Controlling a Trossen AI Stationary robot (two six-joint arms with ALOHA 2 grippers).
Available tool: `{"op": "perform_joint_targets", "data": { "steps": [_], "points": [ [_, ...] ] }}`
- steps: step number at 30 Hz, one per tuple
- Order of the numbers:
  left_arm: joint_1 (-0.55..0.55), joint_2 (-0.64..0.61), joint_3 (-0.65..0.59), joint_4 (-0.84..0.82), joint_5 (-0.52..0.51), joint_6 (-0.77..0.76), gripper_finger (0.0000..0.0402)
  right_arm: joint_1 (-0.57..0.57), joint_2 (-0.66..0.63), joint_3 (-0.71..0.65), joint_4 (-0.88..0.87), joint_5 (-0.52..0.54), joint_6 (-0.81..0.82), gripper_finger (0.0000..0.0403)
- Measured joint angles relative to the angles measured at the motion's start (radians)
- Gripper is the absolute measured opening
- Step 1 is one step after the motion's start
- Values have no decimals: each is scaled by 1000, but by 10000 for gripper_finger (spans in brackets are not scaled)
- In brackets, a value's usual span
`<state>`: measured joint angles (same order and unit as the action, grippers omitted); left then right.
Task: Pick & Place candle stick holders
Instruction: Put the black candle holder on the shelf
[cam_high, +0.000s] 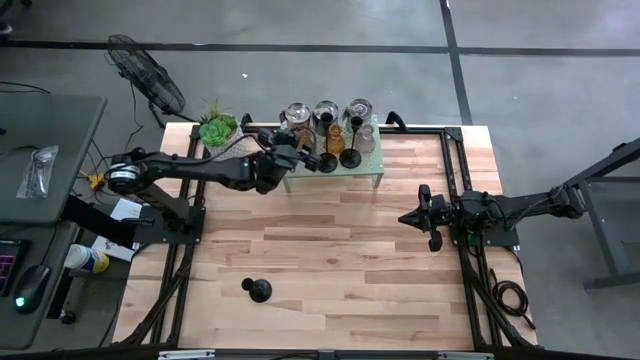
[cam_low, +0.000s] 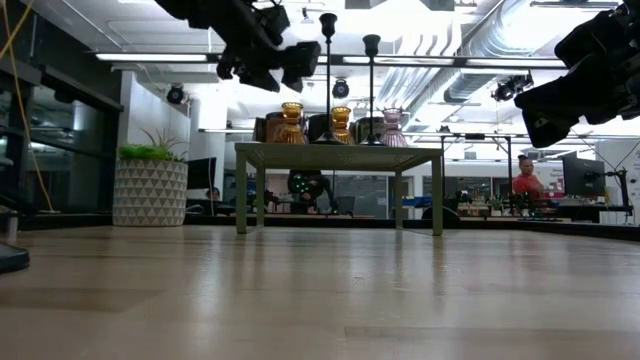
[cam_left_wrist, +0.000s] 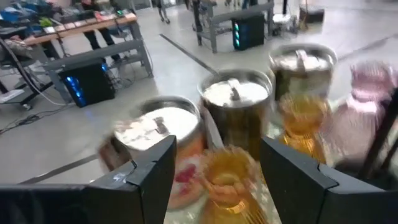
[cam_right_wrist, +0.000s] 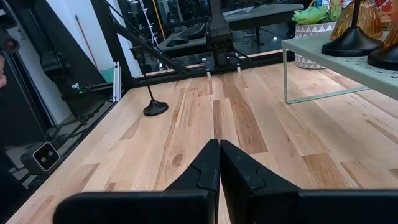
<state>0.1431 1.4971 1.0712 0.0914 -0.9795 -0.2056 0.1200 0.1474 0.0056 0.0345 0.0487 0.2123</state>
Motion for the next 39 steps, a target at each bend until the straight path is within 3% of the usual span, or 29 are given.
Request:
{"op": "perform_joint_targets", "data": {
  "steps": [4, 9, 12, 18, 23, 30, 39],
  "points": [
    [-7, -59, 1, -57, -38, 0, 224, 0, 0, 0, 0, 0, 0, 3],
    [-26, -139, 1, -231, -10, -50, 228, 0, 0, 0, 0, 0, 0, 3],
    [-41, -192, 2, -356, 91, -83, 251, 0, 0, 0, 0, 0, 0, 3],
    [-58, -321, 2, -604, 395, -86, 312, 0, 0, 0, 0, 0, 0, 3],
    [-104, -457, -3, -827, 528, -53, 324, 0, 0, 0, 0, 0, 0, 3],
    [-296, -695, -153, -918, 692, -134, 324, 0, 2, 0, 0, 0, 0, 3],
    [-655, -878, -421, -762, 676, -345, 324, 0, 4, 0, 0, 0, 0, 3]
  ]
}}
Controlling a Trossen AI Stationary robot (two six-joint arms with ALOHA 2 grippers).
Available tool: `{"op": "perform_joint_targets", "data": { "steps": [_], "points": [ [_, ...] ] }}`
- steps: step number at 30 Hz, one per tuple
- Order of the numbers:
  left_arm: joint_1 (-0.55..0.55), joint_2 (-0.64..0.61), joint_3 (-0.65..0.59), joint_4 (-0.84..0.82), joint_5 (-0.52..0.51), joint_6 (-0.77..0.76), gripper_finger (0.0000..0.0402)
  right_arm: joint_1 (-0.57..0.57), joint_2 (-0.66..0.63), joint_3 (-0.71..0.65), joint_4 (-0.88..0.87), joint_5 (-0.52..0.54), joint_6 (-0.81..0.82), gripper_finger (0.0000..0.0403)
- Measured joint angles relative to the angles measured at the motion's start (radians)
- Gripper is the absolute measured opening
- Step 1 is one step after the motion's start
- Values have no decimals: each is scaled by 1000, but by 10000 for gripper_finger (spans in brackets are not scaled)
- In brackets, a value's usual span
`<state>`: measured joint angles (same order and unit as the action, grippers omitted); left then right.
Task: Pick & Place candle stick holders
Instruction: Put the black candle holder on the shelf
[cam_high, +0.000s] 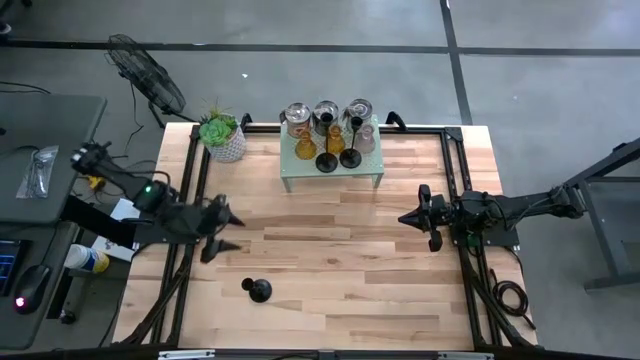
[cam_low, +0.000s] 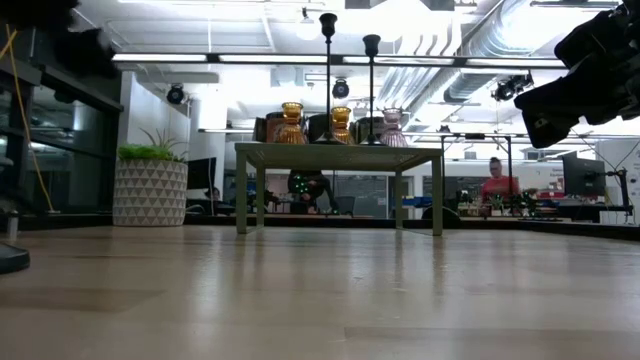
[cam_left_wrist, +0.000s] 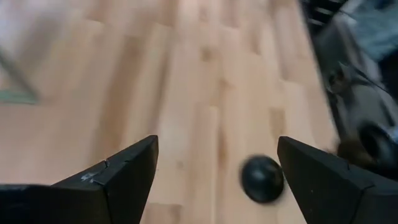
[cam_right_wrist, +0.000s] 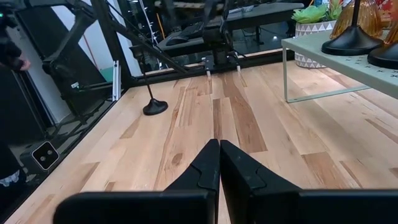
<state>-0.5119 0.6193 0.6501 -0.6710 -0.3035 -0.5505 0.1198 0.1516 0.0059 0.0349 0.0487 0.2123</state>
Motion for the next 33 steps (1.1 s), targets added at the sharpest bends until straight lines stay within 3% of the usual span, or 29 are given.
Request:
{"op": "perform_joint_targets", "data": {
  "steps": [7, 11, 15, 20, 33],
  "points": [
    [-222, -30, -127, 117, -2, 36, 324, 0, 0, 0, 0, 0, 0, 3],
    [-305, -25, -192, 207, -6, 69, 324, 0, 0, 0, 0, 0, 0, 3],
    [-363, 19, -240, 299, -74, 74, 324, 0, 0, 0, 0, 0, 0, 3],
    [-394, 135, -269, 440, -157, 99, 324, 0, 0, 0, 0, 0, 0, 3],
    [-393, 471, -269, 816, -161, 101, 324, 0, 0, 0, 0, 0, 0, 3]
  ]
}}
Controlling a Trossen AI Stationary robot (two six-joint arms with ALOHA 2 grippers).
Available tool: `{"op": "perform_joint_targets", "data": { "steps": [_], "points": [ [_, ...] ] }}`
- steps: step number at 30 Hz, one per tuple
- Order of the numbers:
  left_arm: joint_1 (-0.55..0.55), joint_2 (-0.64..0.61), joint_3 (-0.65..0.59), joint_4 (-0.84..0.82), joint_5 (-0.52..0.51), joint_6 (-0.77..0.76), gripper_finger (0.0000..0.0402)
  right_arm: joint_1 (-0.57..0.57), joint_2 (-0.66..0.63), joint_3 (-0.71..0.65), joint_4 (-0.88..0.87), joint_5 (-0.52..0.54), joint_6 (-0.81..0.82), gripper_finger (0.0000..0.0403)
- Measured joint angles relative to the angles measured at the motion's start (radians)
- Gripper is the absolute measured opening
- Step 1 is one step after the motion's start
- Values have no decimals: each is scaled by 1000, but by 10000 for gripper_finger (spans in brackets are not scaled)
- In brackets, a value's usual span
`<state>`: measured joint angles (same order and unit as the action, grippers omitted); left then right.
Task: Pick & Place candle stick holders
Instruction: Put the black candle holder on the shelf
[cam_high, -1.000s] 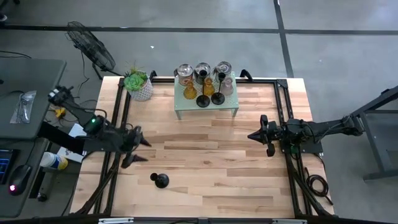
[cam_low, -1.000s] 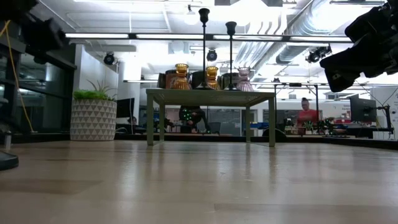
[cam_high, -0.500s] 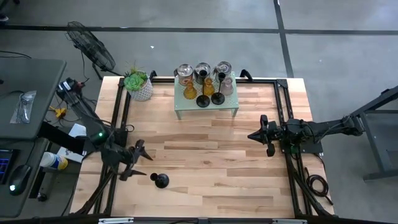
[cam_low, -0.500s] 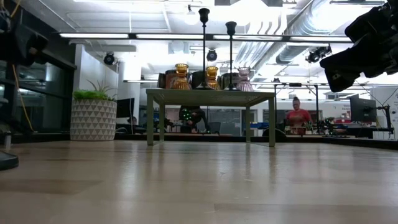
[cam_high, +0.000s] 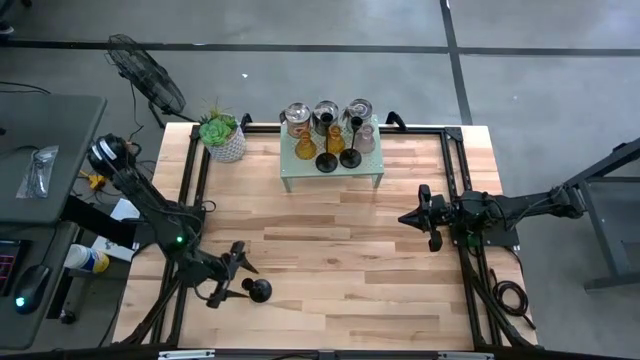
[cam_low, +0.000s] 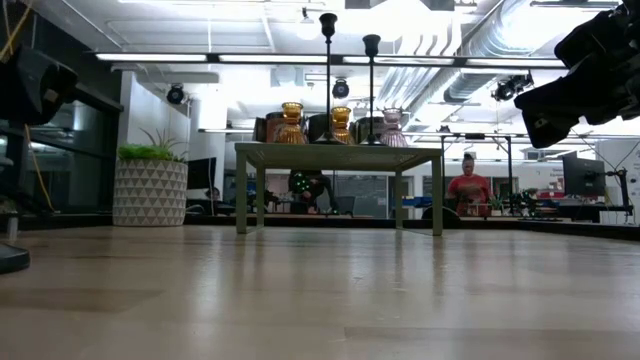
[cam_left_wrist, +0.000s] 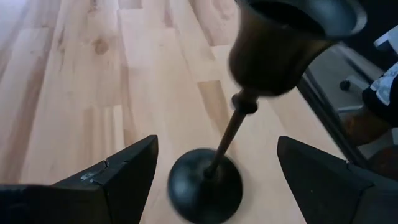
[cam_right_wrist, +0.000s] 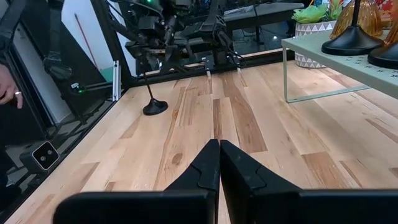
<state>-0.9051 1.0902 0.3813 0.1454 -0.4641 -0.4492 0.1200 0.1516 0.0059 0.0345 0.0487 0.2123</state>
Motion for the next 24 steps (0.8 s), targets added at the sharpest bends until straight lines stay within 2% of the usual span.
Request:
{"op": "perform_joint_targets", "data": {
  "steps": [7, 12, 16, 24],
  "points": [
    [2, 100, 0, 148, -4, 0, 324, 0, 0, 0, 0, 0, 0, 3],
    [2, 141, 0, 211, -64, 0, 318, 0, 0, 0, 0, 0, 0, 3],
    [2, 143, 1, 212, -90, 0, 283, 0, 0, 0, 0, 0, 0, 3],
    [2, 143, 2, 194, -76, -1, 184, 0, 0, 0, 0, 0, 0, 3]
  ]
}}
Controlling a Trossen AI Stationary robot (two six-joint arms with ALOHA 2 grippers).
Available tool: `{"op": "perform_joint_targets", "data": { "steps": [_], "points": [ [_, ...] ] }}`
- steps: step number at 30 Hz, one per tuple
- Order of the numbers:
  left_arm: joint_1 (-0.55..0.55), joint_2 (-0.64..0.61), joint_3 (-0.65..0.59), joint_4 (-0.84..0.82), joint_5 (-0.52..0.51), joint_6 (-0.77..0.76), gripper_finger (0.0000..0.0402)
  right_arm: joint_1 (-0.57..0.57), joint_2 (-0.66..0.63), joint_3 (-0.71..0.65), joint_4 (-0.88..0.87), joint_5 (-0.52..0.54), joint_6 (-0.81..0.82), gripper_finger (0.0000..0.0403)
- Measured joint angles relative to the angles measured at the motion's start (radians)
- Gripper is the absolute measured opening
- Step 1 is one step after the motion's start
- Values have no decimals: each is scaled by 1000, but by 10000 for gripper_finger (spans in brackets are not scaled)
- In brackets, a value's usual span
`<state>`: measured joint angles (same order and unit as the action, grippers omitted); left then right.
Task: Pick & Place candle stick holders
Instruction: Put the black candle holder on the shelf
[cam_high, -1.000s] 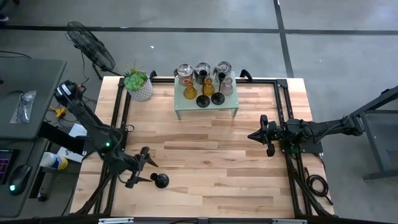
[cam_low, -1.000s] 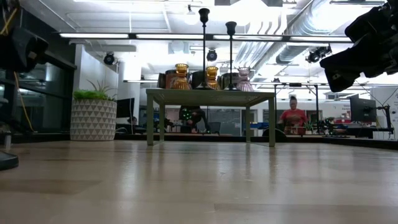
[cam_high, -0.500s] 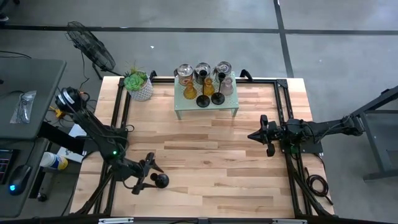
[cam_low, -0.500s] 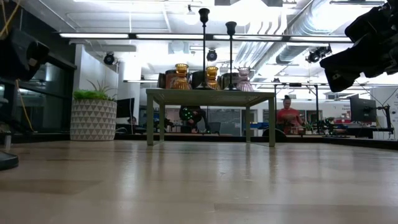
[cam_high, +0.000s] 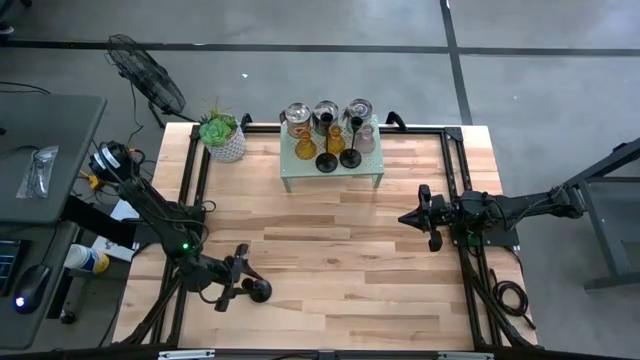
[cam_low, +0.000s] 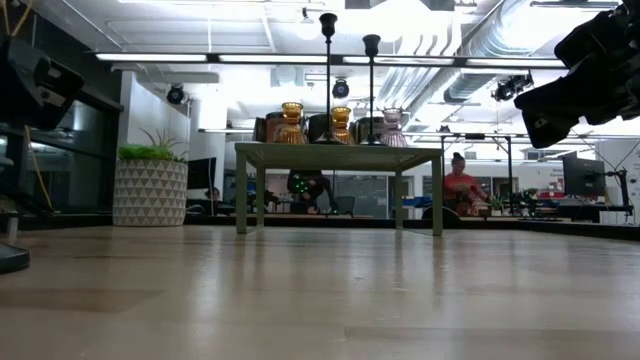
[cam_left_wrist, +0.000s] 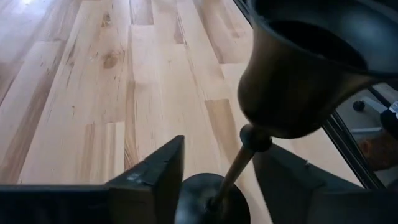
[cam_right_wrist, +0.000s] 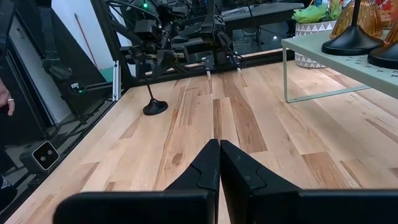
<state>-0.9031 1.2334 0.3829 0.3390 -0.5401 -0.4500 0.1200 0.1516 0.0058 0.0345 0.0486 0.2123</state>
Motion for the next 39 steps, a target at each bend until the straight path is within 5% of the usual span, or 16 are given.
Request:
{"op": "perform_joint_targets", "data": {
  "steps": [18, 29, 39],
  "points": [
    [1, 0, 0, 2, -4, 0, 13, 0, 0, 0, 0, 0, 0, 3],
    [93, -1, 26, 17, -64, 0, 7, 0, 0, 0, 0, 0, 0, 3],
    [236, -1, 127, -4, -270, 61, 7, 0, 0, 0, 0, 0, 0, 3]
  ]
}}
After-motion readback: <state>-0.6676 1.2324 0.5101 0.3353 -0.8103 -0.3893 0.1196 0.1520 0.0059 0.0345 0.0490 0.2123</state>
